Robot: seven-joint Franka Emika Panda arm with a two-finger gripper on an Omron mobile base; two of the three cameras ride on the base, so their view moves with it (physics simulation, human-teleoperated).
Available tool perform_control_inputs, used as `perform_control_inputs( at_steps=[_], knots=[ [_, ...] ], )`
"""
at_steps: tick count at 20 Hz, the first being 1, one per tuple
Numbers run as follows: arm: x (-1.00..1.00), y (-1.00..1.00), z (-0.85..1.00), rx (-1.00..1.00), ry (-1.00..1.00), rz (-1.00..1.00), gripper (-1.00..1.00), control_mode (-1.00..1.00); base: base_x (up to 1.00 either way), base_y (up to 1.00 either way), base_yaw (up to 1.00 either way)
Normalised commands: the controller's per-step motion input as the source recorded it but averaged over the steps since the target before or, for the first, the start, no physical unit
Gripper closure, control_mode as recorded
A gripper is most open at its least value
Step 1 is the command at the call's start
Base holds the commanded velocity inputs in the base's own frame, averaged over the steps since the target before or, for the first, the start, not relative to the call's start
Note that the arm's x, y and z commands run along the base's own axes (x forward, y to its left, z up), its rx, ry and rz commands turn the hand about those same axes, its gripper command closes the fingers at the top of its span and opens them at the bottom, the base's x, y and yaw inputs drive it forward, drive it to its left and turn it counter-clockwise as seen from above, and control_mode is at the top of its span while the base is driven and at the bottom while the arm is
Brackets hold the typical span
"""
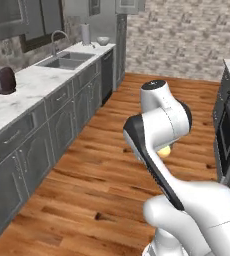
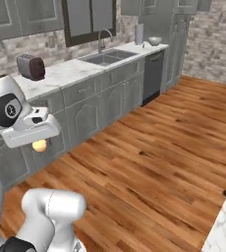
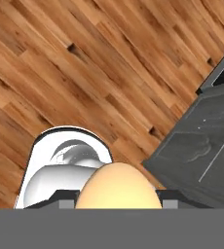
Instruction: Pick the egg and butter from the fridge and place them by the bowl for mixing.
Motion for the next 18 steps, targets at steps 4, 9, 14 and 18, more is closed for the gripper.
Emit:
perform_control_inputs(
  at_steps=[4,9,14,18],
  knots=[
    [0.0,0.0,0.0,0.0,0.0,0.0,1.0,1.0,0.33,0.1,-0.59],
    [0.0,0.0,0.0,0.0,0.0,0.0,1.0,1.0,0.69,0.17,-0.25],
    [0.0,0.0,0.0,0.0,0.0,0.0,1.0,1.0,0.82,0.22,-0.12],
    [0.0,0.0,0.0,0.0,0.0,0.0,1.0,1.0,0.86,0.2,-0.1]
  ],
)
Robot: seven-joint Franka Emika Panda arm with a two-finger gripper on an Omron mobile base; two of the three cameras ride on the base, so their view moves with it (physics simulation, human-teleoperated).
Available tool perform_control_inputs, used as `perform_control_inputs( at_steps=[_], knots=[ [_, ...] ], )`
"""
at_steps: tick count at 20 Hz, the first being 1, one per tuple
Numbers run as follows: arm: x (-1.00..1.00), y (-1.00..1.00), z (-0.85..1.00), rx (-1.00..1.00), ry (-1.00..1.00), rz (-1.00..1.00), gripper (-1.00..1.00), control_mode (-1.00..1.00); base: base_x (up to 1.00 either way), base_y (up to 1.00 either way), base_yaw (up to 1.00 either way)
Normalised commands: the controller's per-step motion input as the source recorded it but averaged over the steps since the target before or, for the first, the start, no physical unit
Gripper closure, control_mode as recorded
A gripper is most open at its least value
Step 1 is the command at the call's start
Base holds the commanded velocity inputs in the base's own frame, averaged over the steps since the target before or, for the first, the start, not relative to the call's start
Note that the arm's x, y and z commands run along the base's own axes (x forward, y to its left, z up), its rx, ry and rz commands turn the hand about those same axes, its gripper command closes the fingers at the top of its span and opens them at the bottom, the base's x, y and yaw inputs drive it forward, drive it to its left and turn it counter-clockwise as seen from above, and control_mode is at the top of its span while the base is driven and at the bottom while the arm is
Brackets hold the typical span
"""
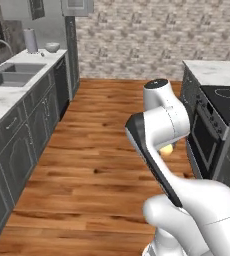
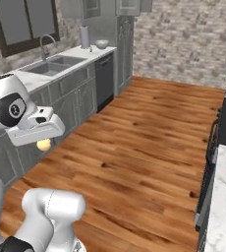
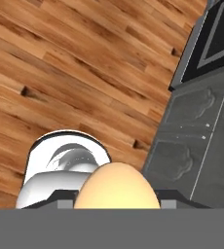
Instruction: Pick the egg and butter from the fridge and place them by the bowl for mixing.
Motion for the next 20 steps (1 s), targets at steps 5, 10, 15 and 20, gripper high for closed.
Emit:
perform_control_inputs(
  at_steps=[5,10,15,20],
  knots=[
    [0.0,0.0,0.0,0.0,0.0,0.0,1.0,1.0,0.88,0.19,-0.1],
    [0.0,0.0,0.0,0.0,0.0,0.0,1.0,1.0,0.89,0.17,-0.08],
    [0.0,0.0,0.0,0.0,0.0,0.0,1.0,1.0,0.89,0.15,-0.05],
    [0.0,0.0,0.0,0.0,0.0,0.0,1.0,1.0,0.93,0.14,-0.02]
  ],
)
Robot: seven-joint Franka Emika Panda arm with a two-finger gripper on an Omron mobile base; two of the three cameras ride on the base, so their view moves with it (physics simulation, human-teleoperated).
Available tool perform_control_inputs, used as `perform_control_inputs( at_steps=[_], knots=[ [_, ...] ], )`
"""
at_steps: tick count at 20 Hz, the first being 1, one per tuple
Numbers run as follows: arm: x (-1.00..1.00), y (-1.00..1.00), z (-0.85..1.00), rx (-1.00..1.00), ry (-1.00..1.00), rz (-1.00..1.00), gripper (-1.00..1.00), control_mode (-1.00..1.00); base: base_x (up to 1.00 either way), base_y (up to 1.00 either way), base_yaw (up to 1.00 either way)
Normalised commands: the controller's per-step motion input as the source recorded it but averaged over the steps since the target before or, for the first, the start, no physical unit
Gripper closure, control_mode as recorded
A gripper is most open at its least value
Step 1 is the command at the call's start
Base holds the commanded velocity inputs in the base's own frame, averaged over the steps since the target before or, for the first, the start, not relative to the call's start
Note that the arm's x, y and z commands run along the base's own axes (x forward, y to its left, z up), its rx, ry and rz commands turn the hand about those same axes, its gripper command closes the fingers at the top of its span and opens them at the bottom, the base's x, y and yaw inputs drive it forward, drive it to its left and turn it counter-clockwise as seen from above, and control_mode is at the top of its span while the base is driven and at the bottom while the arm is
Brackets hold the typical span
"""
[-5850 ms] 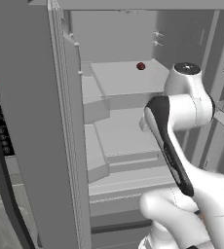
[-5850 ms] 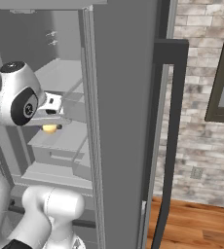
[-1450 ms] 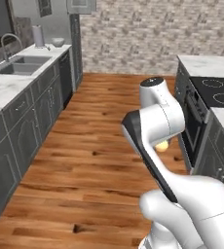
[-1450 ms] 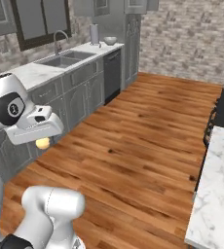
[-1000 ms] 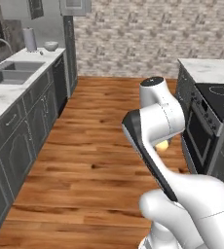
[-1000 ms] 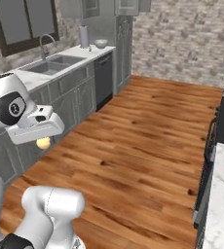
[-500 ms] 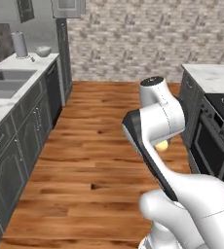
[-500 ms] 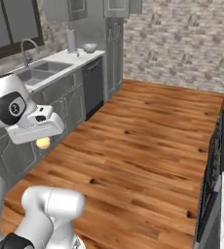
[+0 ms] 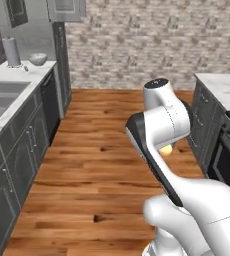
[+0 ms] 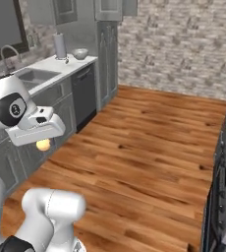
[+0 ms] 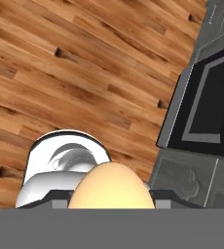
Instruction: Pick the egg and butter from the fridge and place them by the bowl for mixing.
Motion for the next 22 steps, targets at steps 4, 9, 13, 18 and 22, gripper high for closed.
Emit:
perform_control_inputs(
  at_steps=[4,9,13,18,22],
  knots=[
    [0.0,0.0,0.0,0.0,0.0,0.0,1.0,1.0,0.93,0.14,-0.03],
    [0.0,0.0,0.0,0.0,0.0,0.0,1.0,1.0,0.93,0.14,-0.03],
    [0.0,0.0,0.0,0.0,0.0,0.0,1.0,1.0,0.94,0.13,-0.01],
    [0.0,0.0,0.0,0.0,0.0,0.0,1.0,1.0,0.94,0.13,-0.01],
    [0.0,0.0,0.0,0.0,0.0,0.0,1.0,1.0,0.94,0.14,0.0]
  ],
)
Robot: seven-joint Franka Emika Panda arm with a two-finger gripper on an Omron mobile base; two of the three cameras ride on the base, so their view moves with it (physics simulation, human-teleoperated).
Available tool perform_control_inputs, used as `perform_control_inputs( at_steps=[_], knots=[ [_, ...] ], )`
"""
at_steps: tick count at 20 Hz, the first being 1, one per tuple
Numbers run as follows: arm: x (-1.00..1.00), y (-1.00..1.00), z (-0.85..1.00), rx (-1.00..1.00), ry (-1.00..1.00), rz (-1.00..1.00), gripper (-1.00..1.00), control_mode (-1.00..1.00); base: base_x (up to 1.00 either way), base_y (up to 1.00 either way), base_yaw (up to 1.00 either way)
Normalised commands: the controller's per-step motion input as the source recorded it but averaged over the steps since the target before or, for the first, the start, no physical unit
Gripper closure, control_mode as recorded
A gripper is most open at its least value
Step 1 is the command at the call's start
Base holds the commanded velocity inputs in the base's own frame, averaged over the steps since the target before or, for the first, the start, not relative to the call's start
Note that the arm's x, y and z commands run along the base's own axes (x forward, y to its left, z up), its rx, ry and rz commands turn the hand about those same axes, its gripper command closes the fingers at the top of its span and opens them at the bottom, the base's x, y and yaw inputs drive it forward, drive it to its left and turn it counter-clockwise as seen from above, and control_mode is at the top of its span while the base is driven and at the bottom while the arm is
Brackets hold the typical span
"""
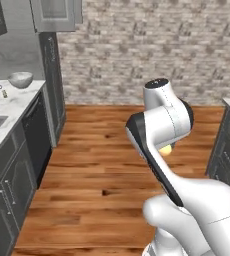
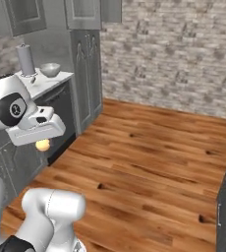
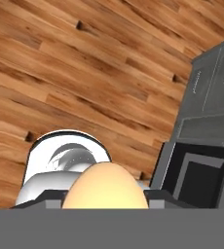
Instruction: Pick the egg and butter from the fridge and place them by the bowl for mixing.
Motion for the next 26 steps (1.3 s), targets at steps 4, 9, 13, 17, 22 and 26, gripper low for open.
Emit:
perform_control_inputs(
  at_steps=[4,9,13,17,22,26],
  knots=[
    [0.0,0.0,0.0,0.0,0.0,0.0,1.0,1.0,0.94,0.17,0.0],
    [0.0,0.0,0.0,0.0,0.0,0.0,1.0,1.0,0.93,0.21,0.0],
    [0.0,0.0,0.0,0.0,0.0,0.0,1.0,1.0,0.93,0.23,0.0],
    [0.0,0.0,0.0,0.0,0.0,0.0,1.0,1.0,0.94,0.22,0.0],
    [0.0,0.0,0.0,0.0,0.0,0.0,1.0,1.0,0.93,0.24,0.02],
    [0.0,0.0,0.0,0.0,0.0,0.0,1.0,1.0,0.89,0.23,0.12]
  ],
)
